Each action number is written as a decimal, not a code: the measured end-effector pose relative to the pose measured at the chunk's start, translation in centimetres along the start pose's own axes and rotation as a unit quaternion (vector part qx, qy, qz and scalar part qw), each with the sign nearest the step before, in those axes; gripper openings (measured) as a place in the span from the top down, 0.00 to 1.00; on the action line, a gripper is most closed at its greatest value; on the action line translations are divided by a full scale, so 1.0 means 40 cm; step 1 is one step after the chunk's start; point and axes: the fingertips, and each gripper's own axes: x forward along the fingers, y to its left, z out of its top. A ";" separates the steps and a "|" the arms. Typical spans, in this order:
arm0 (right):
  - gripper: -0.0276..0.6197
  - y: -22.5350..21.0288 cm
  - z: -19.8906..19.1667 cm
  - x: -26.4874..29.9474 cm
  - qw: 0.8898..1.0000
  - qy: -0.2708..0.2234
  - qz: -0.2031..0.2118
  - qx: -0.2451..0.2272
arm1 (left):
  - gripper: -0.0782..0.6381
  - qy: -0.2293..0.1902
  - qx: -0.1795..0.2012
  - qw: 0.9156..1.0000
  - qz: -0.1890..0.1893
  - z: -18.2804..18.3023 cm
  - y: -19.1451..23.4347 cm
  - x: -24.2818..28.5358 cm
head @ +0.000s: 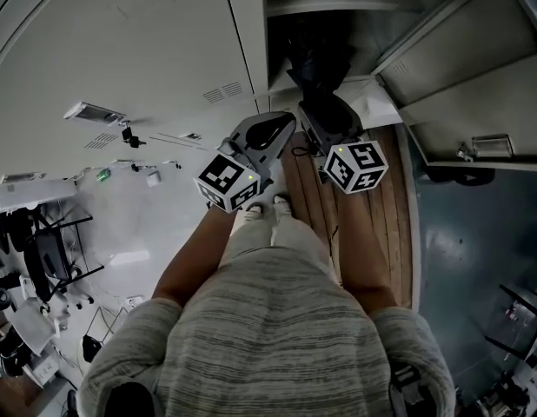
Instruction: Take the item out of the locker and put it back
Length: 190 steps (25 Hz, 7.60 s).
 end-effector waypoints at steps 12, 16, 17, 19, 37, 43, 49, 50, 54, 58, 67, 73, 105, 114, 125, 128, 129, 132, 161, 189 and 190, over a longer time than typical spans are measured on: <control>0.56 0.121 0.191 -0.177 0.993 -0.105 0.040 -0.047 | 0.88 -0.038 0.014 0.999 -0.026 0.106 -0.053 -0.014; 0.56 0.145 0.232 -0.218 0.990 -0.127 0.035 -0.058 | 0.88 -0.050 0.028 0.998 -0.040 0.146 -0.080 -0.027; 0.56 0.150 0.240 -0.226 0.989 -0.131 0.033 -0.061 | 0.88 -0.053 0.031 0.997 -0.043 0.154 -0.086 -0.030; 0.56 0.158 0.255 -0.241 0.988 -0.139 0.028 -0.068 | 0.88 -0.058 0.037 0.996 -0.048 0.168 -0.097 -0.036; 0.56 0.219 0.380 -0.333 0.971 -0.212 0.013 -0.106 | 0.88 -0.067 0.070 0.991 -0.088 0.246 -0.181 -0.049; 0.56 0.210 0.379 -0.336 0.970 -0.215 0.004 -0.109 | 0.88 -0.064 0.071 0.991 -0.090 0.248 -0.188 -0.047; 0.56 0.200 0.363 -0.329 0.973 -0.204 0.000 -0.105 | 0.88 -0.062 0.070 0.991 -0.092 0.240 -0.185 -0.045; 0.56 0.198 0.361 -0.327 0.974 -0.202 -0.001 -0.105 | 0.88 -0.062 0.070 0.991 -0.093 0.239 -0.183 -0.044; 0.56 0.189 0.361 -0.332 0.974 -0.198 -0.005 -0.105 | 0.88 -0.061 0.071 0.991 -0.095 0.237 -0.191 -0.037; 0.56 0.175 0.354 -0.325 0.977 -0.183 -0.011 -0.106 | 0.88 -0.057 0.070 0.991 -0.095 0.231 -0.194 -0.033; 0.56 0.099 0.237 -0.253 0.992 -0.081 -0.031 -0.093 | 0.88 -0.050 0.066 0.994 -0.076 0.213 -0.173 -0.030; 0.56 0.044 0.174 -0.188 0.988 0.002 -0.041 -0.152 | 0.88 -0.043 0.061 0.995 -0.071 0.194 -0.157 -0.021; 0.55 -0.095 0.026 0.109 0.961 0.232 -0.020 -0.148 | 0.88 -0.036 0.026 0.998 -0.049 0.136 -0.091 0.042; 0.54 -0.076 0.124 0.051 0.980 0.136 -0.024 -0.142 | 0.88 -0.039 0.026 0.998 -0.050 0.139 -0.099 0.040; 0.54 -0.015 0.179 -0.159 0.991 0.032 -0.020 -0.131 | 0.88 -0.038 0.026 0.997 -0.059 0.138 -0.123 0.038; 0.54 -0.029 0.128 -0.211 0.991 0.032 -0.032 -0.125 | 0.88 -0.032 0.026 0.997 -0.063 0.128 -0.131 0.041; 0.54 -0.037 0.108 -0.224 0.991 0.035 -0.036 -0.121 | 0.88 -0.031 0.027 0.997 -0.064 0.125 -0.134 0.042; 0.54 -0.062 0.038 -0.244 0.990 0.058 -0.043 -0.118 | 0.88 -0.028 0.028 0.997 -0.068 0.119 -0.142 0.045; 0.81 -0.101 0.008 -0.016 0.993 0.058 -0.030 -0.100 | 0.88 -0.032 0.025 0.999 -0.027 0.124 -0.102 0.001; 0.81 0.254 0.284 -0.248 0.983 -0.098 0.079 -0.136 | 0.88 -0.059 0.041 0.997 -0.030 0.182 -0.144 -0.079; 0.81 0.267 0.280 -0.251 0.982 -0.098 0.084 -0.135 | 0.88 -0.061 0.040 0.997 -0.028 0.183 -0.144 -0.087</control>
